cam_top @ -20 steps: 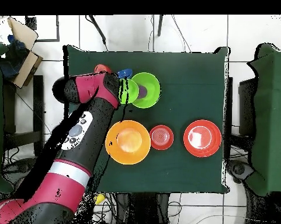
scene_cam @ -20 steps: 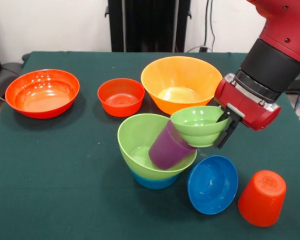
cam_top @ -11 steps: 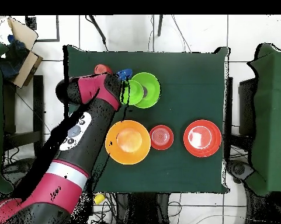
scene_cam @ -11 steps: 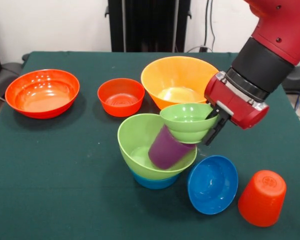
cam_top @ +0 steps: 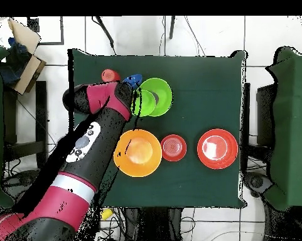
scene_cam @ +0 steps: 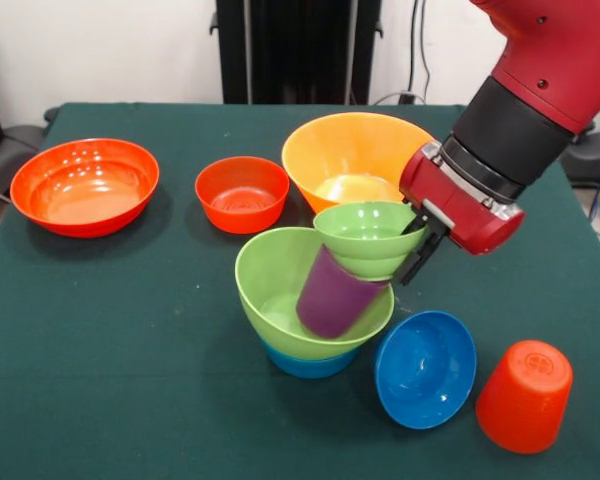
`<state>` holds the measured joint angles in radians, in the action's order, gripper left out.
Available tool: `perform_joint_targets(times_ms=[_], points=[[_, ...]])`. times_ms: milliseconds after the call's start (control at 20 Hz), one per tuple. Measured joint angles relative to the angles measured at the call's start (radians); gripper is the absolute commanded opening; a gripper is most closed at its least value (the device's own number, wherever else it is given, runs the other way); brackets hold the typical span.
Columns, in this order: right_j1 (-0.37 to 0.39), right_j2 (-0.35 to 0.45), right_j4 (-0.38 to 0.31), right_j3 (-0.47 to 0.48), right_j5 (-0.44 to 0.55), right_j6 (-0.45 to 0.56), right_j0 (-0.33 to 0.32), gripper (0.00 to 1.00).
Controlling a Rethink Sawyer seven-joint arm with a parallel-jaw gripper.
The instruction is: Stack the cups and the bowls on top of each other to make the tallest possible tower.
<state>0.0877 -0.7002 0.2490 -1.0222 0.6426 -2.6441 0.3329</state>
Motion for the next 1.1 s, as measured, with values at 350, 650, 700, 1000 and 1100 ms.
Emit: perform_joint_targets(times_ms=[350, 650, 700, 1000, 1100], points=[[0.001, 0.0, 0.029, -0.008, 0.044, 0.0, 0.001, 0.0], [-0.015, -0.027, 0.03, -0.007, 0.049, 0.0, 0.007, 0.0], [-0.019, -0.034, 0.03, -0.007, 0.049, 0.0, 0.007, 0.0], [-0.069, -0.119, 0.03, 0.006, 0.049, 0.0, 0.017, 0.0], [-0.08, -0.134, 0.03, 0.009, 0.048, 0.0, 0.018, 0.0]])
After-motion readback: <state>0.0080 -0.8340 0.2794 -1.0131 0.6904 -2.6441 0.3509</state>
